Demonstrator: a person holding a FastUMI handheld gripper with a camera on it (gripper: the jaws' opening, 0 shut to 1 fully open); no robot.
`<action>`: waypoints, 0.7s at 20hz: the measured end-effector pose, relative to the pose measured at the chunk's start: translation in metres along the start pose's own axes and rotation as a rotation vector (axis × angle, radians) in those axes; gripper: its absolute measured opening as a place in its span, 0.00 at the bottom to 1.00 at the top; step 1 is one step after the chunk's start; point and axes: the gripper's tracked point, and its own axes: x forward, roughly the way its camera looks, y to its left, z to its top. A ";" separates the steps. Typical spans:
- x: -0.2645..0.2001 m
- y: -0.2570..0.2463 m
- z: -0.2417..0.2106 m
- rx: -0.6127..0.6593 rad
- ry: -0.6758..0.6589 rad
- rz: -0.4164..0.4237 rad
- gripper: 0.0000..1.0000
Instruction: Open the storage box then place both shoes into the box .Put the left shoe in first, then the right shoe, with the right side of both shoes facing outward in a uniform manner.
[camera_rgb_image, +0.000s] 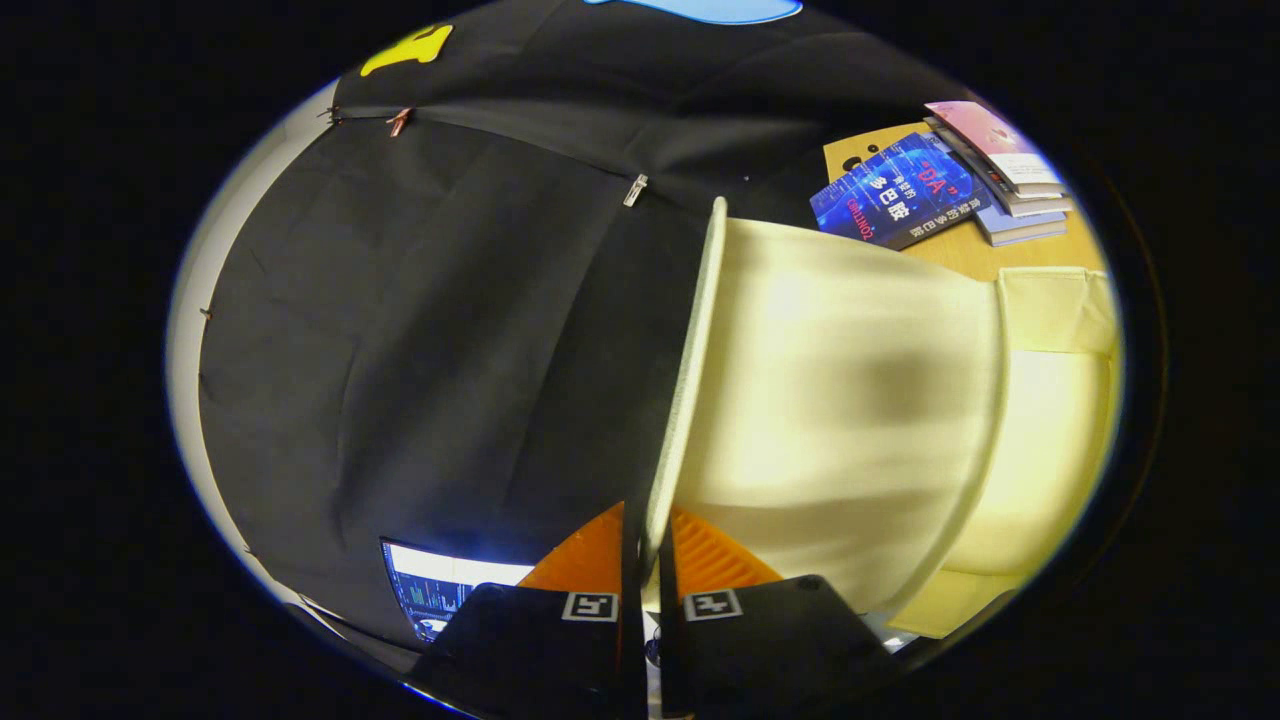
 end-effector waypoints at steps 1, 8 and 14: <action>-0.004 -0.001 0.005 -0.002 -0.014 0.002 0.11; -0.062 -0.038 0.025 -0.125 -0.113 -0.084 0.97; -0.166 -0.114 0.058 -0.303 -0.303 -0.299 0.98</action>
